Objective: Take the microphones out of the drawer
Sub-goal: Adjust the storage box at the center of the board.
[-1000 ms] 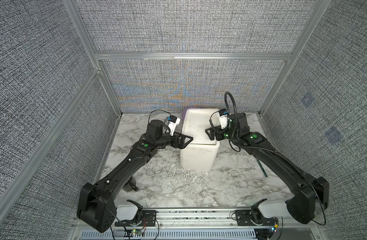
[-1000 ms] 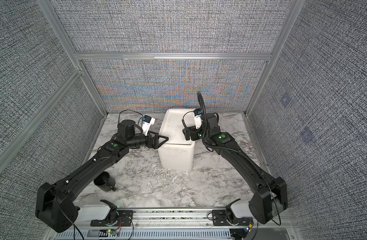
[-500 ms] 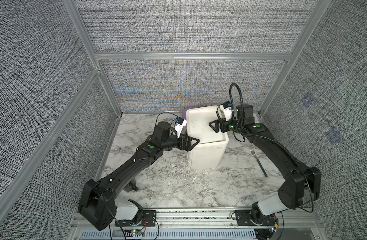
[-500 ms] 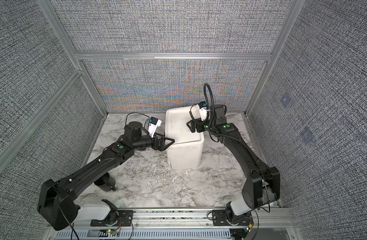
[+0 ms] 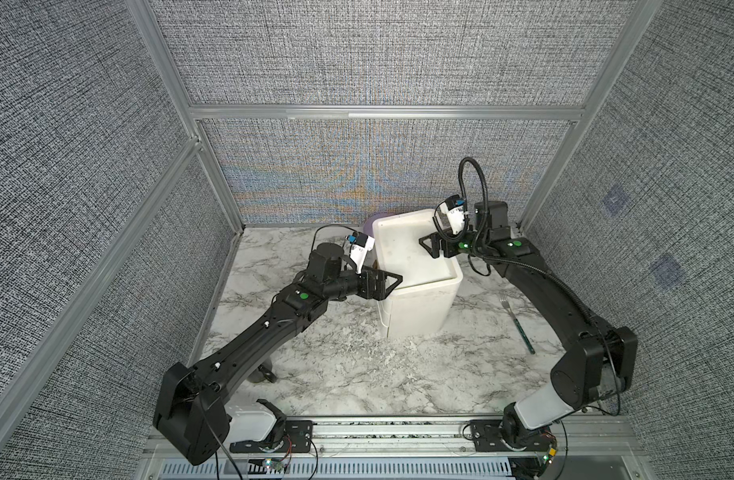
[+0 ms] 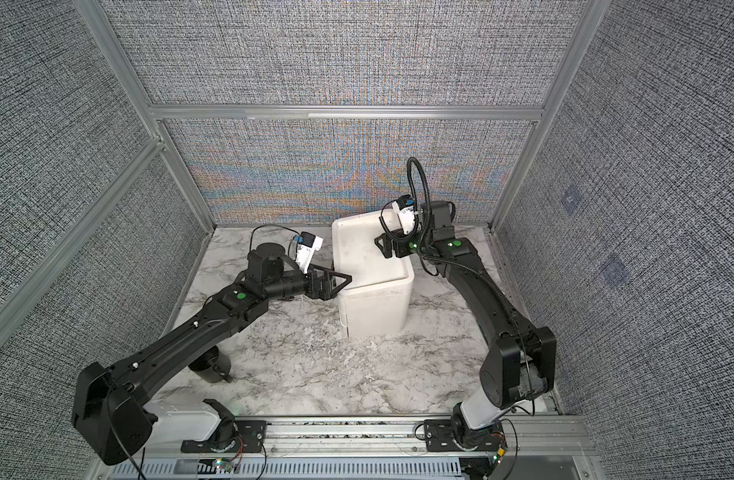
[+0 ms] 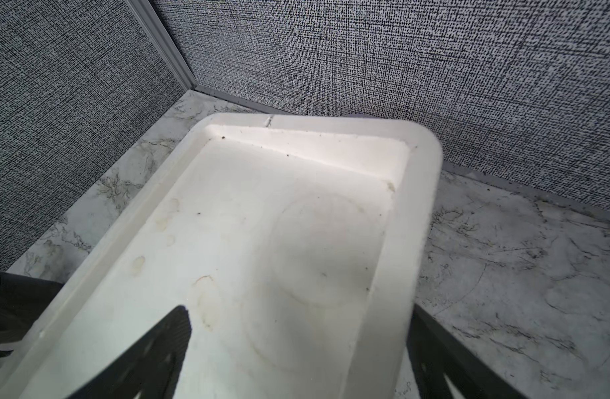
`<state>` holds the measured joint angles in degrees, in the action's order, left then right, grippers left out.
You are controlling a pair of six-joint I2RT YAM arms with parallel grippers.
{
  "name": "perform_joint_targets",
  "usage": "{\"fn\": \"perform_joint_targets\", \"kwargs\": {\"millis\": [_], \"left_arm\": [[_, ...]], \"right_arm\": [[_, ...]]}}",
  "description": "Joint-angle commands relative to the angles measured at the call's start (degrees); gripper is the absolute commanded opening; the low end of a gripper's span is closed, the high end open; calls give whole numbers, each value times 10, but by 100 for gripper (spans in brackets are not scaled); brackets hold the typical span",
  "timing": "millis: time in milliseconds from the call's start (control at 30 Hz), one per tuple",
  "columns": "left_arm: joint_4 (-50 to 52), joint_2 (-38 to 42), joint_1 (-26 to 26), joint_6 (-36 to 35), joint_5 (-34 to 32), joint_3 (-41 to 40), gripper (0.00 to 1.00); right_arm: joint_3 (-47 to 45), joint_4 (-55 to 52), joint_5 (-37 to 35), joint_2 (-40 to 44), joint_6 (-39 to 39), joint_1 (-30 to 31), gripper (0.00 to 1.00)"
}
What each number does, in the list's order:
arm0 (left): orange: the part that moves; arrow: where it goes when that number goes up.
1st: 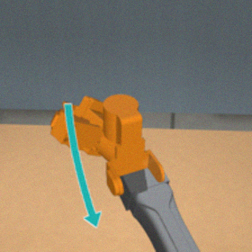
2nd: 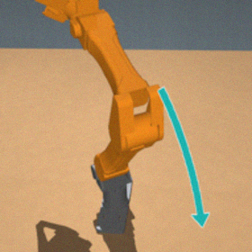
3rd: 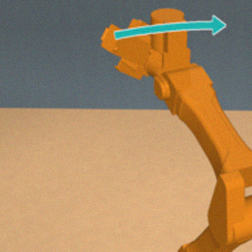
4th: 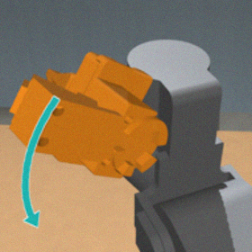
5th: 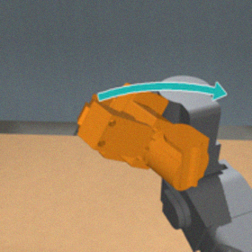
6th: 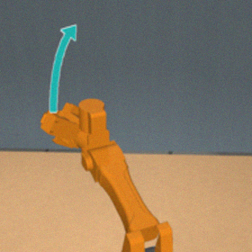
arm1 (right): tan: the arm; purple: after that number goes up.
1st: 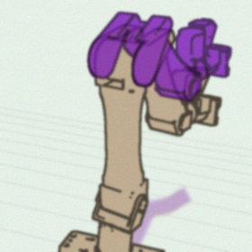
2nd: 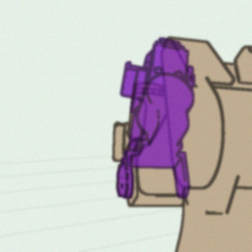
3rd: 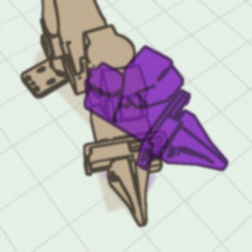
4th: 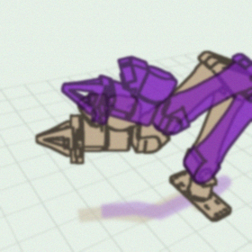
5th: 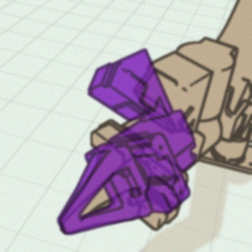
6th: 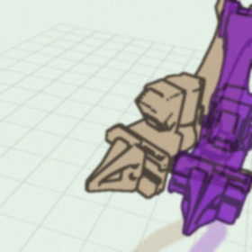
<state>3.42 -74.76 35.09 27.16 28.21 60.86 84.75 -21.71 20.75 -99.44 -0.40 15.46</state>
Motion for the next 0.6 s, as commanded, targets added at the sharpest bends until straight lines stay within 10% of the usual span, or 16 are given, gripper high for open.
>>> {"fn": "perform_joint_targets", "kwargs": {"millis": [0, 333, 567], "left_arm": [[35, 8, -14, -10, -29, -2, 100], [-124, 24, -136, 120, 40, -115, 96], [-171, -26, -138, 77, 56, -131, 86]], "right_arm": [[-1, -7, -2, -2, -9, 1, 98], [-20, -6, -6, 5, -12, 2, 98], [-19, -9, -6, -2, -15, 1, 98]]}}
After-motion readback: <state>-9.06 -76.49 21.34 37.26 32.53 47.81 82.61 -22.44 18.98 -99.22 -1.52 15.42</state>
